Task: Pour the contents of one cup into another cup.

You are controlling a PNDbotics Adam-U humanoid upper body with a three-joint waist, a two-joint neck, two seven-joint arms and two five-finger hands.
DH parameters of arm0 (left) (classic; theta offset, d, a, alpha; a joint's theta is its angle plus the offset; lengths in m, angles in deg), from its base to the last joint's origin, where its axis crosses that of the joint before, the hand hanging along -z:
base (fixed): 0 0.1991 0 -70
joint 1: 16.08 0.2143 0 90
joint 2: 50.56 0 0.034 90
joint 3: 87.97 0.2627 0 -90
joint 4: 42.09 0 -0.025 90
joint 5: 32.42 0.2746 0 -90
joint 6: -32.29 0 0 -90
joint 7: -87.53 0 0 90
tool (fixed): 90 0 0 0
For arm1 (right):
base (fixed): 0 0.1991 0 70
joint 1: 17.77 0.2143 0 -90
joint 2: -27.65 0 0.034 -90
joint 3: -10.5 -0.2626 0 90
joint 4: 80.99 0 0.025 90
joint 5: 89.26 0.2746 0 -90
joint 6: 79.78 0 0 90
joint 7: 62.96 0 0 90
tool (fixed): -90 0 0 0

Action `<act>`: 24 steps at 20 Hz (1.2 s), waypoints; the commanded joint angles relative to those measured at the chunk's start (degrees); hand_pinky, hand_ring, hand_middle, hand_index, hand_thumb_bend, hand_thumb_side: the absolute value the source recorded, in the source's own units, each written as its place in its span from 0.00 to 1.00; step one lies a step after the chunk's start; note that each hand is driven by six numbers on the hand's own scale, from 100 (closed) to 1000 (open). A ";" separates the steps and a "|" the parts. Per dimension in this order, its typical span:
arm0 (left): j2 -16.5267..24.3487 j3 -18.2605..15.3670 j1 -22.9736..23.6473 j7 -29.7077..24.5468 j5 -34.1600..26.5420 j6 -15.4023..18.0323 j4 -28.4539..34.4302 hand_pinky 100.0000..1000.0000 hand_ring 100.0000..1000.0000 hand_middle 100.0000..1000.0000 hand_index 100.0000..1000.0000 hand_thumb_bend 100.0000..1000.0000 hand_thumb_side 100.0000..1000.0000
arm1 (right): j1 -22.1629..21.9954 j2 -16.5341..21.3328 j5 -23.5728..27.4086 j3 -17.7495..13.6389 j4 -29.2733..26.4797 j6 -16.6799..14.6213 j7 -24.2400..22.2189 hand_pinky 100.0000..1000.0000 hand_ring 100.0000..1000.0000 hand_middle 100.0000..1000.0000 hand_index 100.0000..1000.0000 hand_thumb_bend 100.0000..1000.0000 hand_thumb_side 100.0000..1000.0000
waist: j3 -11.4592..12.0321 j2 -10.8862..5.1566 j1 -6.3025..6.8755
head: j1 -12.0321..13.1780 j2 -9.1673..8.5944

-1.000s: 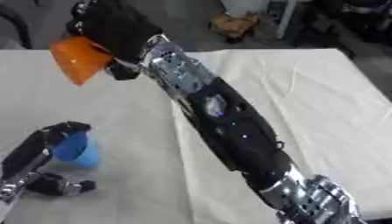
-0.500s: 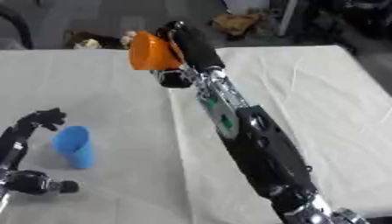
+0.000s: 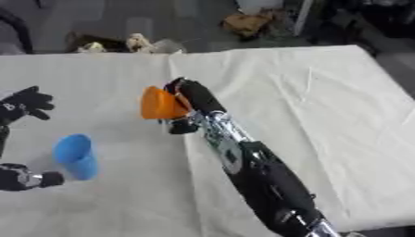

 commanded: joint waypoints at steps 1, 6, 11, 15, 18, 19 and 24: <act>1.23 -1.05 -0.37 -1.77 -2.18 -1.19 2.22 0.54 0.67 0.71 0.94 0.87 0.56 | 0.60 -0.31 -2.36 1.08 0.51 -4.21 -3.12 0.68 0.37 0.21 0.37 0.01 0.56 | 0.00 -0.80 0.24 | -0.41 0.25; 1.14 -1.46 -0.21 -2.51 -3.47 -2.43 2.94 0.54 0.67 0.70 0.94 0.84 0.58 | 0.54 0.02 -6.42 0.89 0.38 -9.73 -10.41 0.83 0.70 0.61 0.76 0.41 0.90 | -0.17 -0.82 0.15 | -0.41 0.22; 1.00 -1.91 0.00 -2.57 -3.98 -3.21 3.17 0.54 0.67 0.70 0.94 0.81 0.60 | 0.25 0.72 -5.09 -0.86 -0.34 -9.69 -11.05 0.87 0.74 0.72 0.80 0.46 0.92 | -0.27 -0.78 0.16 | -0.38 0.22; 0.93 -2.11 0.06 -2.49 -4.19 -3.53 3.29 0.54 0.67 0.70 0.94 0.80 0.61 | 0.00 1.48 -3.58 -1.76 -1.86 -8.60 -10.02 0.87 0.72 0.71 0.78 0.45 0.91 | -0.30 -0.75 0.22 | -0.39 0.22; 0.83 -2.22 0.17 -2.51 -4.34 -3.79 3.32 0.54 0.67 0.69 0.94 0.79 0.63 | -0.27 2.29 -2.07 -3.01 -4.79 -7.27 -8.23 0.85 0.67 0.66 0.75 0.45 0.84 | -0.35 -0.73 0.25 | -0.30 0.22; 0.81 -2.24 0.22 -2.56 -4.42 -3.88 3.32 0.54 0.67 0.69 0.94 0.79 0.63 | -0.30 2.65 -1.38 -3.54 -6.07 -6.59 -7.33 0.84 0.66 0.65 0.75 0.44 0.83 | -0.37 -0.73 0.25 | -0.26 0.20; 0.68 -2.54 0.52 -3.05 -4.84 -4.40 3.43 0.53 0.68 0.70 0.94 0.77 0.65 | -0.38 4.51 3.72 -5.70 -12.33 -2.46 -2.48 0.82 0.61 0.61 0.71 0.44 0.74 | -0.46 -0.68 0.28 | -0.18 0.39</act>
